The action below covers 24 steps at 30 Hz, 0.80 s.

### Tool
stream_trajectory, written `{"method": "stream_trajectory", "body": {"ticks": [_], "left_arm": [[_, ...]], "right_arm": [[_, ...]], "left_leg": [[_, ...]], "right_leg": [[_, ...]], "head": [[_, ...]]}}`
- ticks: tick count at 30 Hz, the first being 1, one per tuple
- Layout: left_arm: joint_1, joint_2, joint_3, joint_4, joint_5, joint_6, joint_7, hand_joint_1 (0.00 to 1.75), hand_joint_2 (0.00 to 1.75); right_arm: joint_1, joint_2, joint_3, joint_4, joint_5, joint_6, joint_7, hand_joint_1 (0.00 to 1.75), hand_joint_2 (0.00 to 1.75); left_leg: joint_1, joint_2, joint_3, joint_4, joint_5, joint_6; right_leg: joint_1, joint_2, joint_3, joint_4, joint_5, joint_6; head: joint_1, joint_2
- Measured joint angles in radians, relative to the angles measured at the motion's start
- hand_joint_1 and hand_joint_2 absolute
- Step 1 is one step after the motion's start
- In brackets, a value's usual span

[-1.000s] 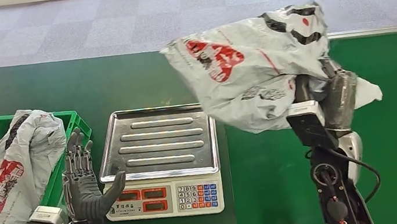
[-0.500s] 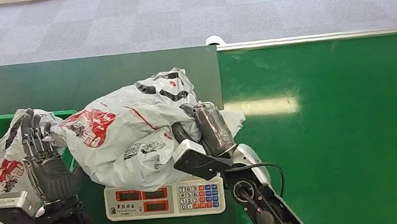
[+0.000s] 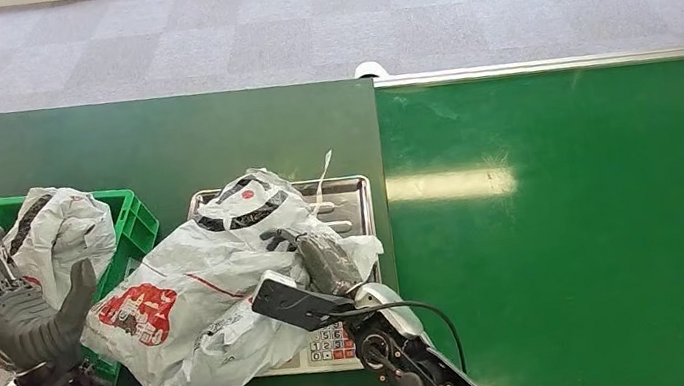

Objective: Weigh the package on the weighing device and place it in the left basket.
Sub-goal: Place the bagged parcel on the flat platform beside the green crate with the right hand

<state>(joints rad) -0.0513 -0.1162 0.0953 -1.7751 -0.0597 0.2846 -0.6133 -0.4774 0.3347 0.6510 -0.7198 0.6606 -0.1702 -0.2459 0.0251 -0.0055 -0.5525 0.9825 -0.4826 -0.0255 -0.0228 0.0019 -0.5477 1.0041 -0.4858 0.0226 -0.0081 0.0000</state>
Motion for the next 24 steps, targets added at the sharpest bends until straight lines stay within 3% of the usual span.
{"method": "stream_trajectory", "body": {"ticks": [6,11,19,24], "left_arm": [[0.02,-0.016,0.033,-0.036,-0.019,-0.001,0.009,0.0,1.75],[0.04,-0.026,0.059,-0.061,-0.019,-0.003,0.009,0.0,1.75],[0.051,-0.031,0.069,-0.082,-0.039,-0.02,0.005,0.0,1.75],[0.051,-0.03,0.045,-0.082,-0.083,-0.063,0.017,0.0,1.75]], "right_arm": [[0.002,-0.001,-0.031,0.004,0.025,-0.058,0.048,0.0,1.75],[0.036,-0.016,-0.081,-0.087,-0.005,-0.09,0.06,0.0,1.75],[0.14,-0.055,-0.173,-0.359,-0.215,-0.116,-0.069,0.0,1.75],[0.202,-0.089,-0.22,-0.526,-0.29,-0.137,-0.082,0.0,1.75]], "left_leg": [[0.0,0.0,0.0,0.0,0.0,0.0],[0.0,0.0,0.0,0.0,0.0,0.0],[0.0,0.0,0.0,0.0,0.0,0.0],[0.0,0.0,0.0,0.0,0.0,0.0]], "right_leg": [[0.0,0.0,0.0,0.0,0.0,0.0],[0.0,0.0,-0.001,0.0,0.0,0.0],[0.0,0.0,-0.002,0.0,0.0,0.0],[0.0,0.0,-0.002,0.0,0.0,0.0]], "head": [[0.0,0.0],[0.0,0.0],[0.0,0.0],[0.0,0.0]]}}
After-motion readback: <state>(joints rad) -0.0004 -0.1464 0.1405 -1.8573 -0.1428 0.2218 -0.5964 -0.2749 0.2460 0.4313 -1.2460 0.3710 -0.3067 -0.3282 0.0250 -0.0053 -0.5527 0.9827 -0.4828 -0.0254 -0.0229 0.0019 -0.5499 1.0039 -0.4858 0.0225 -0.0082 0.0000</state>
